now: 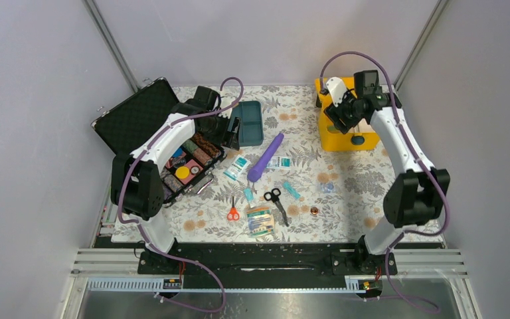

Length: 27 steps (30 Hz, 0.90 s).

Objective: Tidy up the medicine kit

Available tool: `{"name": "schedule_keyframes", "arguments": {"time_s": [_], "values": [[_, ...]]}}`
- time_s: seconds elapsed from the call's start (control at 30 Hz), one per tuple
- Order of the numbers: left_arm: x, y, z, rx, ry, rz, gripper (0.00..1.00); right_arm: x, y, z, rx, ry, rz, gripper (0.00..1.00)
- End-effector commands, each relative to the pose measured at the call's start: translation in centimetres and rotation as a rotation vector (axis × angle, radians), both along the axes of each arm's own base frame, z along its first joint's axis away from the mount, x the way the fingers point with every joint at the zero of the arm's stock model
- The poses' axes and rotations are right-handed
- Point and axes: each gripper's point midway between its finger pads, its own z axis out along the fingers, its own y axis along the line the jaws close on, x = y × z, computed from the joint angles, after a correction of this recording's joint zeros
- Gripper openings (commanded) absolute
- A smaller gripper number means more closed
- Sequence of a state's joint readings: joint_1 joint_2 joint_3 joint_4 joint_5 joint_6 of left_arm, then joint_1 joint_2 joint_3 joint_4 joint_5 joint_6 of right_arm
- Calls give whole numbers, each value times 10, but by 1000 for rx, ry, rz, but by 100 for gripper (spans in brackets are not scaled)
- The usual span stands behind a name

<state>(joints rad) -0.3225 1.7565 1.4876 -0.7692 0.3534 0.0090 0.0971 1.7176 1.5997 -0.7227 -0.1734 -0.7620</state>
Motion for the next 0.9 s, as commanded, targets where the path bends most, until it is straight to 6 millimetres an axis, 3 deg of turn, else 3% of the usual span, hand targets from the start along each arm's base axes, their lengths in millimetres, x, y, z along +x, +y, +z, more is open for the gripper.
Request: {"name": "schedule_keyframes", "arguments": {"time_s": [0.0, 0.1, 0.23, 0.27, 0.33, 0.37, 0.87], "values": [[8, -6, 13, -25, -42, -4, 73, -46, 38, 1, 103, 45, 144, 65], [11, -7, 14, -30, -43, -5, 73, -86, 54, -24, 88, 105, 298, 65], [13, -8, 14, -31, -44, -7, 73, -141, 58, -68, -10, 221, 538, 68], [12, -8, 14, -30, -43, -6, 73, -152, 57, -76, -27, 256, 582, 71], [11, -8, 13, -29, -39, -6, 73, -167, 53, -90, -60, 316, 635, 96], [10, -8, 12, -29, -37, -7, 73, -172, 51, -96, -74, 341, 652, 99], [8, -2, 11, -5, -43, 7, 73, -162, 46, -149, -240, 461, 736, 99]]}}
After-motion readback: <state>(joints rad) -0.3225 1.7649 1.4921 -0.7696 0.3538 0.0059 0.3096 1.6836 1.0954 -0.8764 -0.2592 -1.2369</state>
